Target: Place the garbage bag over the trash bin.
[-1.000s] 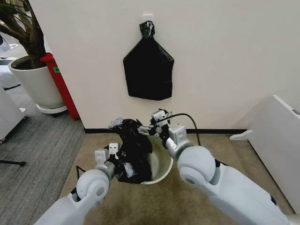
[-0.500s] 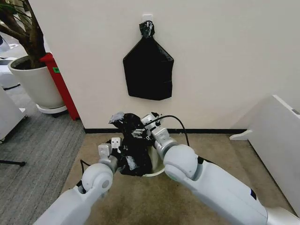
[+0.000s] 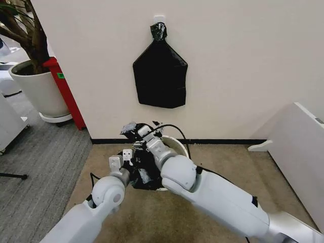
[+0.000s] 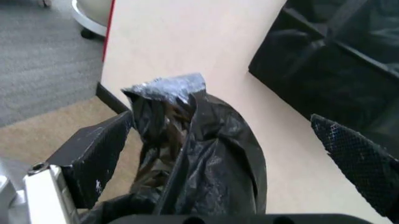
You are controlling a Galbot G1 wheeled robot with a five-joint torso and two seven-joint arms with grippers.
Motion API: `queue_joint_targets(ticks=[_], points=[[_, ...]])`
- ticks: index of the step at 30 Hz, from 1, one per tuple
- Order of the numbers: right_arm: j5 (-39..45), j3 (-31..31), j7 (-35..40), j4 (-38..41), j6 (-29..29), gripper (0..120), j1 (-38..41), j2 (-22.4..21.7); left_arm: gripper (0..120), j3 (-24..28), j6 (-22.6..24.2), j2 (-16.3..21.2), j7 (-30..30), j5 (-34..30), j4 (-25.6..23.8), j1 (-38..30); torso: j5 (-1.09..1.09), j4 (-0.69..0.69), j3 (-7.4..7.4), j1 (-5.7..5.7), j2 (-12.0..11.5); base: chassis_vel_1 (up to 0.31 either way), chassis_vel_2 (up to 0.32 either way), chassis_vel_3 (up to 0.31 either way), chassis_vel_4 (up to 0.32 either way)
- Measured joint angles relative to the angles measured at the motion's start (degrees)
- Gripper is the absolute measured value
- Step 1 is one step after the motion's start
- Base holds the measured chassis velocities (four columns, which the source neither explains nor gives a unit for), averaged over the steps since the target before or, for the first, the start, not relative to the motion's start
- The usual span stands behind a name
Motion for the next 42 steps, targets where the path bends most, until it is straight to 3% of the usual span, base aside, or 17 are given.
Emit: queue_joint_targets(ticks=[7, 15, 23, 42], points=[[-4.1, 0.9, -2.3, -3.5, 0.5, 100, 0.0, -2.0, 2, -0.4, 0.0, 0.6, 0.3, 0.0, -1.1, 0.8, 0.02, -0.01, 0.00, 0.00, 0.0, 0.000, 0.000, 0.000, 0.000], [-4.8, 2.6, -3.4, -5.5, 2.5, 100, 2.2, -5.8, 2, -1.0, -0.2, 0.3, 0.8, 0.7, -1.7, 2.2, 0.02, -0.02, -0.01, 0.00, 0.0, 0.000, 0.000, 0.000, 0.000], [-4.1, 3.0, -4.2, -6.9, 2.6, 100, 4.5, -7.0, 2, -1.6, -0.2, -0.4, 1.1, 1.8, -3.4, 4.2, 0.01, -0.01, 0.00, 0.00, 0.0, 0.000, 0.000, 0.000, 0.000], [-3.2, 3.2, -9.8, -13.2, 3.2, 100, 8.1, -12.2, 2, -4.1, -2.1, -0.4, 3.2, 4.7, -10.9, 12.8, 0.01, -0.01, -0.01, 0.00, 0.0, 0.000, 0.000, 0.000, 0.000]])
